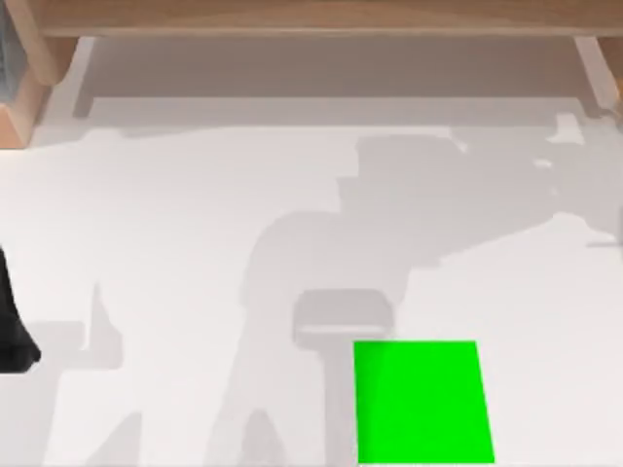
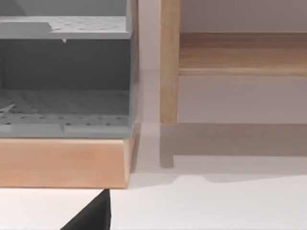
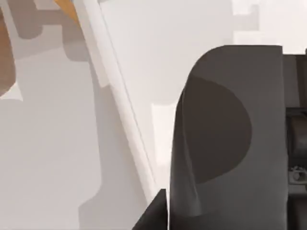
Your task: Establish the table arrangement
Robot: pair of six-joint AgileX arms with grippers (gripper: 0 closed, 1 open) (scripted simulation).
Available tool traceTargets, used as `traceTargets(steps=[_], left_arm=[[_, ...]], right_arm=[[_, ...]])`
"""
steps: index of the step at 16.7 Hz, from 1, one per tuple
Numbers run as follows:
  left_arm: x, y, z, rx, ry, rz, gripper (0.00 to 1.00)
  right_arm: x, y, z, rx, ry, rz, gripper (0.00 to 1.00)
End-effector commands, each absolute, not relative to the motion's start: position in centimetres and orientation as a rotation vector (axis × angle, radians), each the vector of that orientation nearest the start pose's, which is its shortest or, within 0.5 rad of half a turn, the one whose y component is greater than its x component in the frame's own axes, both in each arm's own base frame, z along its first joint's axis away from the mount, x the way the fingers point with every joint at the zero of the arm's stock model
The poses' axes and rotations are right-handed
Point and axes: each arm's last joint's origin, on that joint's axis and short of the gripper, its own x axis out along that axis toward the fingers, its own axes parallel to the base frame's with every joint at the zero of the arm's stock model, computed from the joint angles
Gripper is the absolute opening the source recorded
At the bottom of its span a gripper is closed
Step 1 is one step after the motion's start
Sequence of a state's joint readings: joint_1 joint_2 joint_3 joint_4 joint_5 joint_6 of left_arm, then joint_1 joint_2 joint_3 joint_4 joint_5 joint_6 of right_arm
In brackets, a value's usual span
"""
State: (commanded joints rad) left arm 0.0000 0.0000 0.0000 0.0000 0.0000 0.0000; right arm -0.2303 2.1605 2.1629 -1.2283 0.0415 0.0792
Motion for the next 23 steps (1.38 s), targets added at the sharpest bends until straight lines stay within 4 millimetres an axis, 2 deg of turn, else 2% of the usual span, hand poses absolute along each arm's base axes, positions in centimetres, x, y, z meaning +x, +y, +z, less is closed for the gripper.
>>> traceTargets(steps=[3,5,8,10,12,15,19,21,23], left_arm=[[10.6,-0.1,16.0,0.000,0.000,0.000,1.00],[10.6,-0.1,16.0,0.000,0.000,0.000,1.00],[10.6,-0.1,16.0,0.000,0.000,0.000,1.00],[10.6,-0.1,16.0,0.000,0.000,0.000,1.00],[10.6,-0.1,16.0,0.000,0.000,0.000,1.00],[10.6,-0.1,16.0,0.000,0.000,0.000,1.00],[10.6,-0.1,16.0,0.000,0.000,0.000,1.00],[10.6,-0.1,16.0,0.000,0.000,0.000,1.00],[10.6,-0.1,16.0,0.000,0.000,0.000,1.00]], right_arm=[[40.8,-3.4,34.0,0.229,1.094,-0.283,0.00],[38.3,-0.1,36.4,0.271,1.024,-0.280,0.00],[34.8,4.1,38.7,0.331,0.940,-0.232,0.00],[32.9,6.7,38.9,0.360,0.923,-0.177,0.00],[31.7,9.5,37.7,0.367,0.951,-0.117,0.00],[30.4,14.0,34.3,0.343,1.034,-0.020,0.00],[27.7,20.0,26.3,0.234,1.221,0.056,0.00],[25.8,22.1,22.1,0.162,1.313,0.061,0.00],[23.9,23.2,18.5,0.091,1.388,0.046,0.00]])
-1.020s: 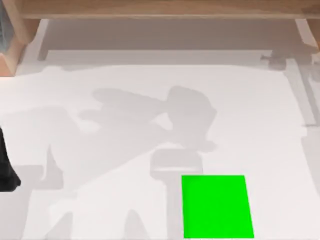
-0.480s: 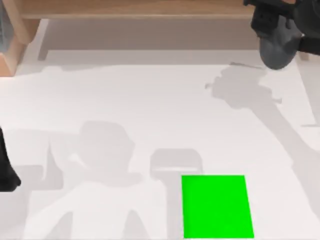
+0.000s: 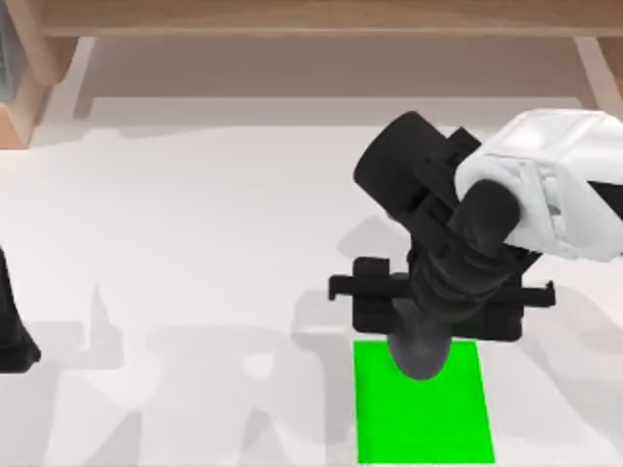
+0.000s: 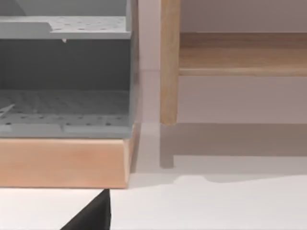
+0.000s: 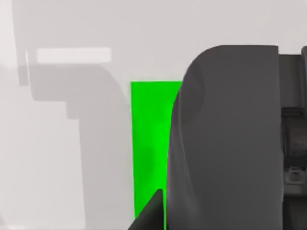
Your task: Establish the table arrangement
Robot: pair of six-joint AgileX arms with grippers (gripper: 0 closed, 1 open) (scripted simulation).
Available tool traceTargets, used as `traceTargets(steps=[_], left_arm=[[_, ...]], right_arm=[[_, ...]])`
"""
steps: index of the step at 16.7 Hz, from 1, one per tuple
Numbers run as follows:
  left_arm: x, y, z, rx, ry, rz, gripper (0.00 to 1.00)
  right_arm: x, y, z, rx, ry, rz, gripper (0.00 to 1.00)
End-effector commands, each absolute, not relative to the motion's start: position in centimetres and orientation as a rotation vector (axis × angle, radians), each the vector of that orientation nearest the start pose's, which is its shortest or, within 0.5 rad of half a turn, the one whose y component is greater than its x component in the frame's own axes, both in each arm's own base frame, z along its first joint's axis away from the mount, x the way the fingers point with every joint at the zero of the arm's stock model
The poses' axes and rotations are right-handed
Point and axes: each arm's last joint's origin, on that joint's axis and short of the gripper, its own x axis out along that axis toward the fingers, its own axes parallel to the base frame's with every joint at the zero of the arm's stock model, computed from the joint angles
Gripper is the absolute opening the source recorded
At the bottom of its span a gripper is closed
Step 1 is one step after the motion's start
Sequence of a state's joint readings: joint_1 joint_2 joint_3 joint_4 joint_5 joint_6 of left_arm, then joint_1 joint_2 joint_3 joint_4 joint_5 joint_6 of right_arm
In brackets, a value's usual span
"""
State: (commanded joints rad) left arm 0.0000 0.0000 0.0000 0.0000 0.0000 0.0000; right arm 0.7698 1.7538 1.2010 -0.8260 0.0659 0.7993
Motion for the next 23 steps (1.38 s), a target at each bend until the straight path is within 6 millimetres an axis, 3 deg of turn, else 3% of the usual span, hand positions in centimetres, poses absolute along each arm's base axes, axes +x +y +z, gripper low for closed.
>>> traceTargets(steps=[2,4,11,16,23], left_arm=[[10.6,-0.1,16.0,0.000,0.000,0.000,1.00],[10.6,-0.1,16.0,0.000,0.000,0.000,1.00],[10.6,-0.1,16.0,0.000,0.000,0.000,1.00],[10.6,-0.1,16.0,0.000,0.000,0.000,1.00],[10.6,-0.1,16.0,0.000,0.000,0.000,1.00]], right_arm=[[22.5,23.5,15.9,0.036,1.440,0.018,0.00],[21.9,23.5,14.5,0.005,1.467,-0.005,0.00],[22.1,23.4,14.6,0.016,1.461,-0.011,0.00],[23.6,22.8,14.5,0.099,1.403,-0.078,0.00],[24.7,22.0,16.1,0.196,1.294,-0.091,0.00]])
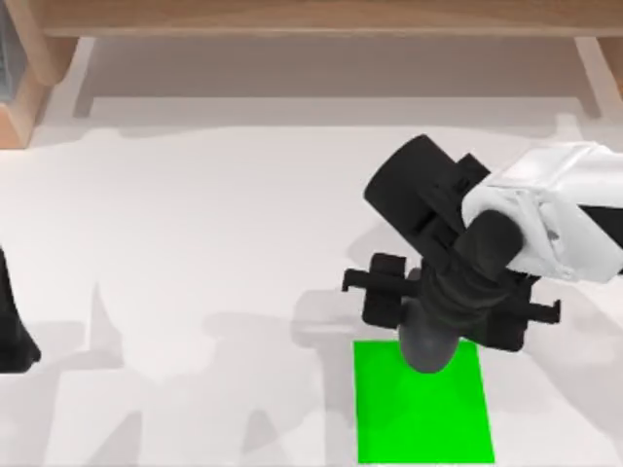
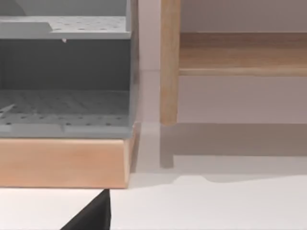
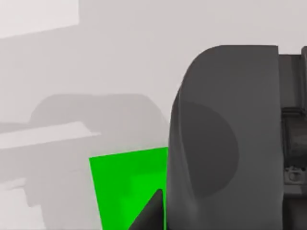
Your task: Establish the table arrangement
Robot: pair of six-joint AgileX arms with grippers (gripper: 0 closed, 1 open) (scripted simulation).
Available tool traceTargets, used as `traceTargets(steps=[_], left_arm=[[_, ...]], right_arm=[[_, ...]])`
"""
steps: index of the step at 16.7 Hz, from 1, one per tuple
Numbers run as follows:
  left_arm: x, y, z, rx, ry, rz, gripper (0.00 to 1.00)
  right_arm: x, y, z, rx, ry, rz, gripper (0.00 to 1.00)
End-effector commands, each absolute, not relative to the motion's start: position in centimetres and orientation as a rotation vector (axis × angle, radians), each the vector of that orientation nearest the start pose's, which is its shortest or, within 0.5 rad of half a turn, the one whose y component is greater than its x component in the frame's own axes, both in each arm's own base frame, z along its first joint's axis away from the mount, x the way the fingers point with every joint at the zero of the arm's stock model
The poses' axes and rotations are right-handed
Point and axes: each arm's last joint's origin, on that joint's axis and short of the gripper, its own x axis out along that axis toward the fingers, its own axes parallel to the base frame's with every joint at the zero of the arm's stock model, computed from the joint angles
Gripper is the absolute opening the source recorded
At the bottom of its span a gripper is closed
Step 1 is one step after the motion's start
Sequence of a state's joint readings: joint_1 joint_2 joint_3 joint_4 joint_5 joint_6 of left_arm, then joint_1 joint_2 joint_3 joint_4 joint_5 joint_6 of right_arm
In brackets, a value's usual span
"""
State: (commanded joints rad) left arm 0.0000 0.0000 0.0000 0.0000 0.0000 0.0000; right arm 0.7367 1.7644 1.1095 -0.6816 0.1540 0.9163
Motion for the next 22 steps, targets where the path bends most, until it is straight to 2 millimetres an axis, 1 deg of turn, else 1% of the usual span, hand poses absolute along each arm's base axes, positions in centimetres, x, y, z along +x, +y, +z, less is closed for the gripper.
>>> traceTargets(steps=[2,4,9,11,15,22], left_arm=[[10.6,-0.1,16.0,0.000,0.000,0.000,1.00],[10.6,-0.1,16.0,0.000,0.000,0.000,1.00],[10.6,-0.1,16.0,0.000,0.000,0.000,1.00],[10.6,-0.1,16.0,0.000,0.000,0.000,1.00],[10.6,-0.1,16.0,0.000,0.000,0.000,1.00],[10.6,-0.1,16.0,0.000,0.000,0.000,1.00]], right_arm=[[24.7,21.5,15.6,0.187,1.302,-0.132,0.00],[24.3,21.4,15.0,0.157,1.329,-0.142,0.00],[22.5,23.3,14.3,0.046,1.434,-0.017,0.00],[21.9,23.5,13.4,0.004,1.468,-0.006,0.00],[21.9,23.5,13.4,0.004,1.468,-0.006,0.00],[21.9,23.5,13.4,0.004,1.468,-0.006,0.53]])
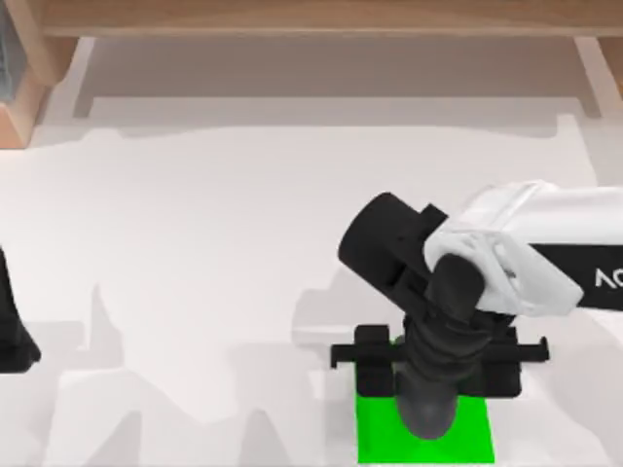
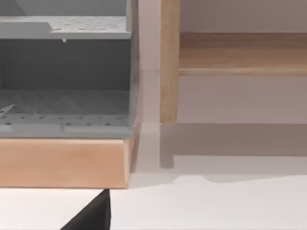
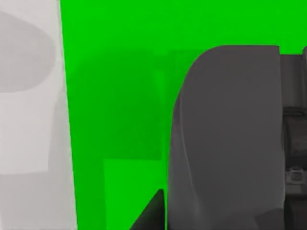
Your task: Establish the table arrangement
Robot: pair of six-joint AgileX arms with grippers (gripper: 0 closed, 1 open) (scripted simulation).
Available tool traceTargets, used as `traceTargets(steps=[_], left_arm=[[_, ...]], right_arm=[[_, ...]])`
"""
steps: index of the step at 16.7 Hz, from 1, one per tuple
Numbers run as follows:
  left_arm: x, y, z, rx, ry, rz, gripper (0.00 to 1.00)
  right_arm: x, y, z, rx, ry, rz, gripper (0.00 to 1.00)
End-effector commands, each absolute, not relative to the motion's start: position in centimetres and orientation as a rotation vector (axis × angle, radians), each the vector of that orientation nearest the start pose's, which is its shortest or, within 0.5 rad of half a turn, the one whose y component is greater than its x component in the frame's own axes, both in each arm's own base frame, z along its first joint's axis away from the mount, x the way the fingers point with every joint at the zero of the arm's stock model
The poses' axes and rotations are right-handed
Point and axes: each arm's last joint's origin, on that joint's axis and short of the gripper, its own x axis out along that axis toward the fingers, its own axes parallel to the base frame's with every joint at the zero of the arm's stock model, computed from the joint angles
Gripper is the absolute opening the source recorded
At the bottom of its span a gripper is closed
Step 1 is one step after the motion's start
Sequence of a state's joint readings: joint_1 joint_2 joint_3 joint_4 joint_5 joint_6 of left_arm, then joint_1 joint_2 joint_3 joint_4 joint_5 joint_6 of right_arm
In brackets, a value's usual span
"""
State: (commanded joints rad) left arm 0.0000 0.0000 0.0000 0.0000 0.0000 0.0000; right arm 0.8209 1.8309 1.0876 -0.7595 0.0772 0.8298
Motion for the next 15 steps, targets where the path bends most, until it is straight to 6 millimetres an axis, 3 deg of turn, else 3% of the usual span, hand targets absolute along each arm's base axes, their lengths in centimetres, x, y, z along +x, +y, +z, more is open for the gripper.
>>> traceTargets(steps=[6,15], left_arm=[[10.57,-0.12,16.00,0.000,0.000,0.000,1.00],[10.57,-0.12,16.00,0.000,0.000,0.000,1.00]], right_arm=[[21.94,23.48,13.44,0.004,1.468,-0.006,0.98],[21.98,23.45,13.47,0.005,1.468,-0.007,1.00]])
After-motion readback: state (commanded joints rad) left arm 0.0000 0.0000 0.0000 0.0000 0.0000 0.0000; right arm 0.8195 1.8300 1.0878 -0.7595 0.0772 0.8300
